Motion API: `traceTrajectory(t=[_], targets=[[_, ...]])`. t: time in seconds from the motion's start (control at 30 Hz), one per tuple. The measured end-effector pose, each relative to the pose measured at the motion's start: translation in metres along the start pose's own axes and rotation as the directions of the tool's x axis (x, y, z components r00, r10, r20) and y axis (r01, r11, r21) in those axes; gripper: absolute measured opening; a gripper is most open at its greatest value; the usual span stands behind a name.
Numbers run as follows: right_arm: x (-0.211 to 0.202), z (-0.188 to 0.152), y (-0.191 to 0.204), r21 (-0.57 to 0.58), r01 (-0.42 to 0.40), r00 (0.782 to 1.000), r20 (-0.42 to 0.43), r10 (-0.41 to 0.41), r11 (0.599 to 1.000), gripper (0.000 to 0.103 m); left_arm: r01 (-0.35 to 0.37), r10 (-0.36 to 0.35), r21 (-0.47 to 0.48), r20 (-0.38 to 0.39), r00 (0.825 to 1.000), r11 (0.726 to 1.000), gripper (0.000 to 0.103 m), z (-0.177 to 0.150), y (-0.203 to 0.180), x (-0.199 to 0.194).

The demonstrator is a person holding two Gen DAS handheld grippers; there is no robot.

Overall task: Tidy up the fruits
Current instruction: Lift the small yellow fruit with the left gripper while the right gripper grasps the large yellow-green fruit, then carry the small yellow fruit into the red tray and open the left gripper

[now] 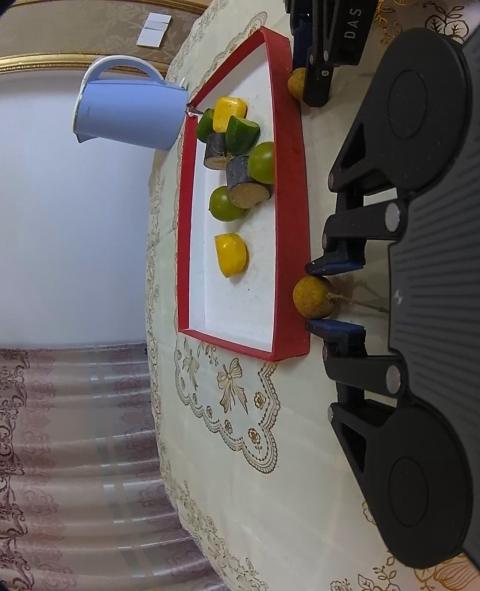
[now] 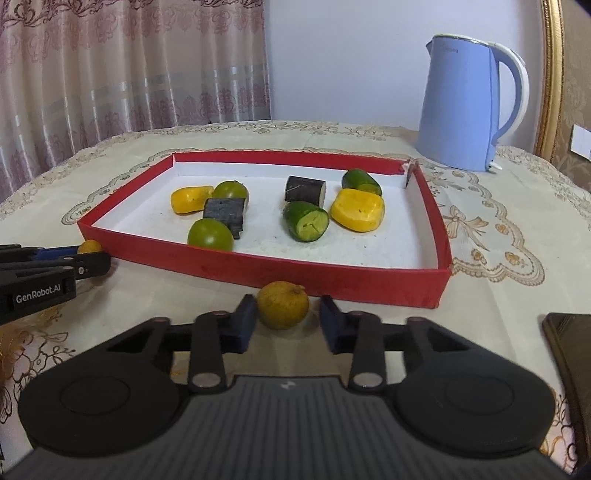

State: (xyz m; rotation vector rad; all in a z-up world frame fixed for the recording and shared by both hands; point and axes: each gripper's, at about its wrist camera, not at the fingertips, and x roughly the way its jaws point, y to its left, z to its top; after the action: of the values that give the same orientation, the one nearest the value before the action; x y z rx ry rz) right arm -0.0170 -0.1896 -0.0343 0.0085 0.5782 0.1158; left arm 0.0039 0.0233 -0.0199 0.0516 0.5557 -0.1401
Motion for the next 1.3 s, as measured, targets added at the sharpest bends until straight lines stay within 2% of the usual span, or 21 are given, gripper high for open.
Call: traceTrajectory(t=[0.2,0.37,0.47,0.63,1.0,1.3], targets=[[-0.004,-0.001,-0.001,-0.004,-0.005,1.0,0.008,0.005,1.0,0.029,0.003,-0.003,-0.004,0.016,1.0,1.0,0.025,-0.001,0.002,-0.002],[-0.01,-0.005,-0.008,0.004,-0.008,1.0,0.007,0.008,1.0,0.029,-0.004,0.004,0.041,0.014,1.0,0.999,0.025,0.002,-0.008,-0.005],[-0.009,-0.004,-0.016,0.047,-0.037,0.999,0.007,0.036,0.998,0.029,0.003,-0.006,0.071,0.036,0.999,0.997,0.025,0.013,-0.016,-0.009],[-0.009,-0.005,-0.016,0.044,-0.042,0.999,0.006,0.041,0.998,0.029,-0.004,-0.005,0.124,0.069,0.998,0.992,0.025,0.04,-0.031,-0.008],[-0.008,-0.005,-0.015,0.039,-0.038,0.999,0.004,0.038,0.999,0.029,0.004,-0.009,0.165,0.027,1.0,0.986,0.025,0.102,-0.048,0.043],[-0.008,-0.005,-0.014,0.033,-0.033,0.999,0.003,0.033,0.999,0.029,-0.045,0.053,0.19,-0.035,0.998,0.981,0.025,0.114,-0.059,0.093]])
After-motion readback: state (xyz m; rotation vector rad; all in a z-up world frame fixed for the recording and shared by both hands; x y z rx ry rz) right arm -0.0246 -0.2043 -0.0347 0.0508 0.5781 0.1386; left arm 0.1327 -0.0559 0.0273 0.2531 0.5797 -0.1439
